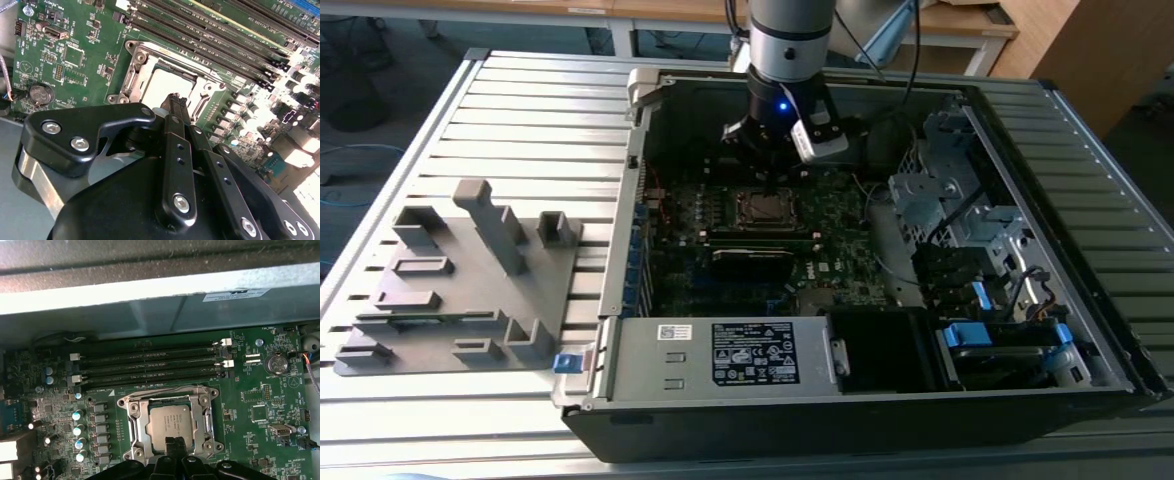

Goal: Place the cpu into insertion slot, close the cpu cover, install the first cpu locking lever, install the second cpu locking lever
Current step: 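Install the second cpu locking lever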

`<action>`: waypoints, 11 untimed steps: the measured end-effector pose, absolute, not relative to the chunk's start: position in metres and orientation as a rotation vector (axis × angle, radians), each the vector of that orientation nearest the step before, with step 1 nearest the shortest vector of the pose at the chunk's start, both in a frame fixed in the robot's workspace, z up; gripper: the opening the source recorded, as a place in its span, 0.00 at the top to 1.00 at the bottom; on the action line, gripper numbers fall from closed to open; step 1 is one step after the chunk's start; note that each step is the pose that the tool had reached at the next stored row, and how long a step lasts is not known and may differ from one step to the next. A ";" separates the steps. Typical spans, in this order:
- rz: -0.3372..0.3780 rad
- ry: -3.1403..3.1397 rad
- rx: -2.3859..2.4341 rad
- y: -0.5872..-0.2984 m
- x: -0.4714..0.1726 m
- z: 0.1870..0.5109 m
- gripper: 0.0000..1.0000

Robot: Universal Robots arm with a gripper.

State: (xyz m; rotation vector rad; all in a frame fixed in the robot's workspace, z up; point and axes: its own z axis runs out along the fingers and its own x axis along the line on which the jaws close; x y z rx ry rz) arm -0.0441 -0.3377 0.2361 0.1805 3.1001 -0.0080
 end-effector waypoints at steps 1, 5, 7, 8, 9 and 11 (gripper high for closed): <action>-0.008 3.100 0.180 -0.338 -0.044 0.237 0.89; -0.007 3.100 0.180 -0.338 -0.044 0.238 0.89; -0.008 3.100 0.180 -0.338 -0.044 0.238 0.89; -0.008 3.100 0.180 -0.338 -0.044 0.238 0.89; -0.008 3.100 0.180 -0.338 -0.044 0.238 0.89; -0.008 3.100 0.180 -0.339 -0.044 0.238 0.89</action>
